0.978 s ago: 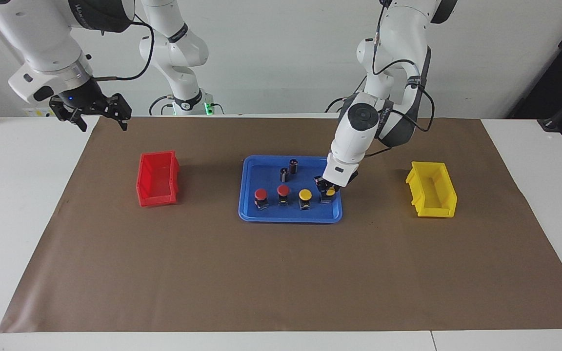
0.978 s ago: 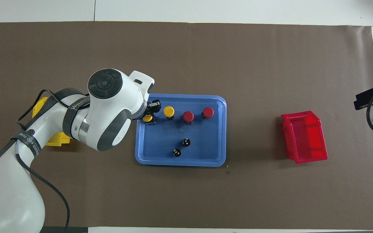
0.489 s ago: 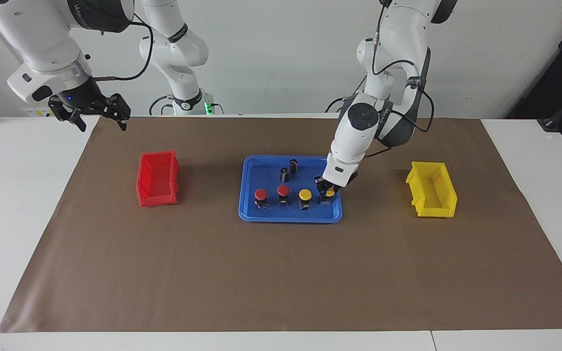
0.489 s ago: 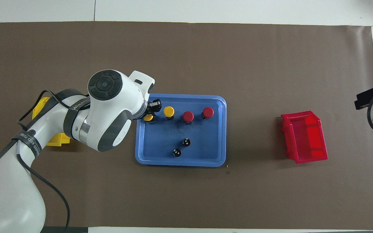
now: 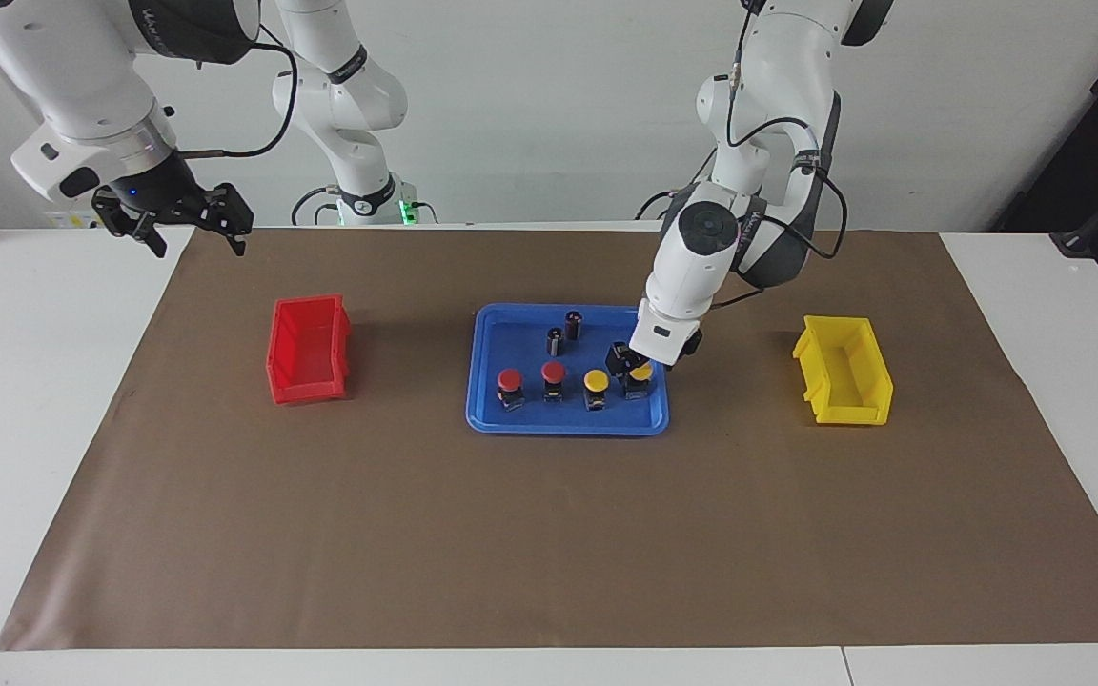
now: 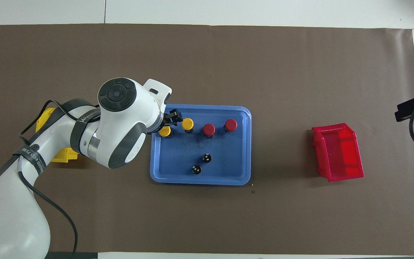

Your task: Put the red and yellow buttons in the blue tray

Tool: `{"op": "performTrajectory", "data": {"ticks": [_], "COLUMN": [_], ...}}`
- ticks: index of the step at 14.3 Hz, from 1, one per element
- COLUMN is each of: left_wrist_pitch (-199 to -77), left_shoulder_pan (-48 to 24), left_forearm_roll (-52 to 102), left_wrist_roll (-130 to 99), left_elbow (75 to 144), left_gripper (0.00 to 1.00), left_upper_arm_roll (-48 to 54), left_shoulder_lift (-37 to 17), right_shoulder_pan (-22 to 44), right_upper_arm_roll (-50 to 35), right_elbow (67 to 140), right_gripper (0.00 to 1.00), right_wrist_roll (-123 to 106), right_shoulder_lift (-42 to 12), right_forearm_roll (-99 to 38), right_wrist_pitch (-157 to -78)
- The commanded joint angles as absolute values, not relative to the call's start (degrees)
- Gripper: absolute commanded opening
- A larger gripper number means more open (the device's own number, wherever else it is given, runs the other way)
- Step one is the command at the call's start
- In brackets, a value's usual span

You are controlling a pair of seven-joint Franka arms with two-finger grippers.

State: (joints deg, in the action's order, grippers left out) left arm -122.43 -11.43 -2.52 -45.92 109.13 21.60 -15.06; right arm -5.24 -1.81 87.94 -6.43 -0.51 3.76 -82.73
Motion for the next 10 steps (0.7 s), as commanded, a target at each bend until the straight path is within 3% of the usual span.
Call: {"op": "performTrajectory", "data": {"ticks": [1, 5, 10], "left_wrist_pitch": [-117.17, -112.25, -100.92], "left_shoulder_pan": [-10.81, -9.49, -9.67], "left_forearm_roll": [-4.92, -4.92, -4.14], "left_wrist_roll": [-45.53, -33.96, -17.97], "left_elbow": [107.23, 106.96, 98.97], "left_gripper": [1.0, 1.0, 1.0], "left_upper_arm_roll": [21.45, 16.02, 5.47], "left_shoulder_lift": [-13.54, -9.07, -6.26], "right_shoulder_pan": [-5.89, -5.89, -5.89], "right_upper_arm_roll": [-1.93, -1.93, -1.93], "right_elbow": [89.03, 89.03, 89.03], "right_gripper": [1.0, 1.0, 1.0], "right_wrist_roll": [-7.91, -8.0, -8.0], "right_shoulder_lift": [0.35, 0.35, 0.44], "right_forearm_roll": [3.43, 3.43, 3.43], "right_wrist_pitch": [-83.67, -83.41, -83.32]}}
